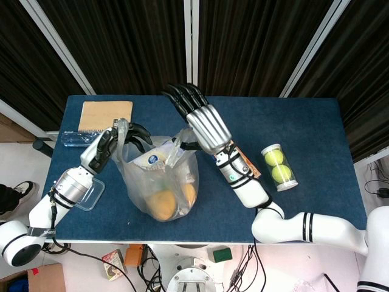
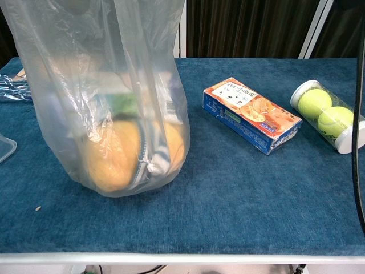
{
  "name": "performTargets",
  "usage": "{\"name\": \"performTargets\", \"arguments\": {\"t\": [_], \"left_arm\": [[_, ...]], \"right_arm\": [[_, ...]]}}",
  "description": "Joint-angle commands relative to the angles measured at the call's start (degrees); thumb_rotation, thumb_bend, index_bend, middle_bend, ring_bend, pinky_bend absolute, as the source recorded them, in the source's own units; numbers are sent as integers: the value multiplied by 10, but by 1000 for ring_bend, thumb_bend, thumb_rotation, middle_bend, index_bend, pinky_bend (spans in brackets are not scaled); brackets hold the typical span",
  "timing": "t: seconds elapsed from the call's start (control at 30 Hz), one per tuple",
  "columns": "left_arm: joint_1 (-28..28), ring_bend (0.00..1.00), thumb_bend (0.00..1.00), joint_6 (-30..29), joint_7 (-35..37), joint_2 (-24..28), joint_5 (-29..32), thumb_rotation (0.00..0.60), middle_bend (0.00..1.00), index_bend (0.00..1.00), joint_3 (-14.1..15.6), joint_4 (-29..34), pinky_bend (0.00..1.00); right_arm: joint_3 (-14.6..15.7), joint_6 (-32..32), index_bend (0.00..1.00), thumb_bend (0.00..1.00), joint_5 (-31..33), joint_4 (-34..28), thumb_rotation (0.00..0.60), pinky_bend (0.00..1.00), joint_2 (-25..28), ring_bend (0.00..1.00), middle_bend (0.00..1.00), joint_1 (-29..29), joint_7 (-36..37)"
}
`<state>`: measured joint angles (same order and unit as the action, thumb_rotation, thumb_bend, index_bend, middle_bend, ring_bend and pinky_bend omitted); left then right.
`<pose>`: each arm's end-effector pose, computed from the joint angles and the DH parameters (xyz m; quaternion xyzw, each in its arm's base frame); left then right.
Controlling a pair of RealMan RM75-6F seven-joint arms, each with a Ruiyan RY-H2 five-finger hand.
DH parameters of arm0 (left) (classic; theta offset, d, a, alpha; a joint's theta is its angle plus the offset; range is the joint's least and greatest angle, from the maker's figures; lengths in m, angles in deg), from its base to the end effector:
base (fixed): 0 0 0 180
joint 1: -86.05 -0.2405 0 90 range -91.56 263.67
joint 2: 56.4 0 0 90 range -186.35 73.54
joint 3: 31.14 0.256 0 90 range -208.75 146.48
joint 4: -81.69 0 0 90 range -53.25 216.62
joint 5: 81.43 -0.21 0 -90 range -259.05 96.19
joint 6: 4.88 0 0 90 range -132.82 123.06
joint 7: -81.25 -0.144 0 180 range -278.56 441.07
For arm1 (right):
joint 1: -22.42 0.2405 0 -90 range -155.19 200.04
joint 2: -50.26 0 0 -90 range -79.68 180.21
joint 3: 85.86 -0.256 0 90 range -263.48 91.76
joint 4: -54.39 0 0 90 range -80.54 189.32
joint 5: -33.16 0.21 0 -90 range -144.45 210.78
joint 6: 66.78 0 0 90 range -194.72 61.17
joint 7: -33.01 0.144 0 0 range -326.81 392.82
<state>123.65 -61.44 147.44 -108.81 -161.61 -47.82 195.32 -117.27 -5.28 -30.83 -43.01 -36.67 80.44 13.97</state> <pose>-0.0927 0.3136 0.1568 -0.4468 -0.6691 -0.5931 0.0301 0.0570 -0.3710 0.0728 0.6517 -0.2898 0.6256 0.3161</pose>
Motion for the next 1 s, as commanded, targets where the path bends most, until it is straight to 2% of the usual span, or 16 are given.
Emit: {"name": "performTargets", "arguments": {"t": [0.03, 0.23, 0.37, 0.73, 1.0], "left_arm": [[0, 335, 0, 3, 1, 0, -2, 3, 416, 370, 0, 0, 465], [4, 335, 0, 15, 5, 2, -2, 3, 417, 370, 0, 1, 465], [10, 335, 0, 27, 2, -1, 11, 1, 416, 370, -4, 0, 466], [28, 335, 0, 54, -26, -17, 44, 1, 411, 370, -16, 3, 464], [45, 335, 0, 76, -26, -38, 70, 0, 412, 369, -31, 7, 464]], "right_arm": [[-7, 6, 0, 206, 3, 28, 600, 0, -16, 0, 0, 19, 10], [-20, 13, 0, 278, -4, 64, 600, 0, -30, 0, 0, 45, 34], [-29, 15, 0, 283, -1, 76, 600, 0, -35, 0, 0, 58, 49], [-43, 29, 0, 289, 29, 58, 600, 0, -30, 0, 0, 75, 47], [-43, 37, 0, 289, 49, 52, 600, 0, -27, 0, 0, 95, 12]]}}
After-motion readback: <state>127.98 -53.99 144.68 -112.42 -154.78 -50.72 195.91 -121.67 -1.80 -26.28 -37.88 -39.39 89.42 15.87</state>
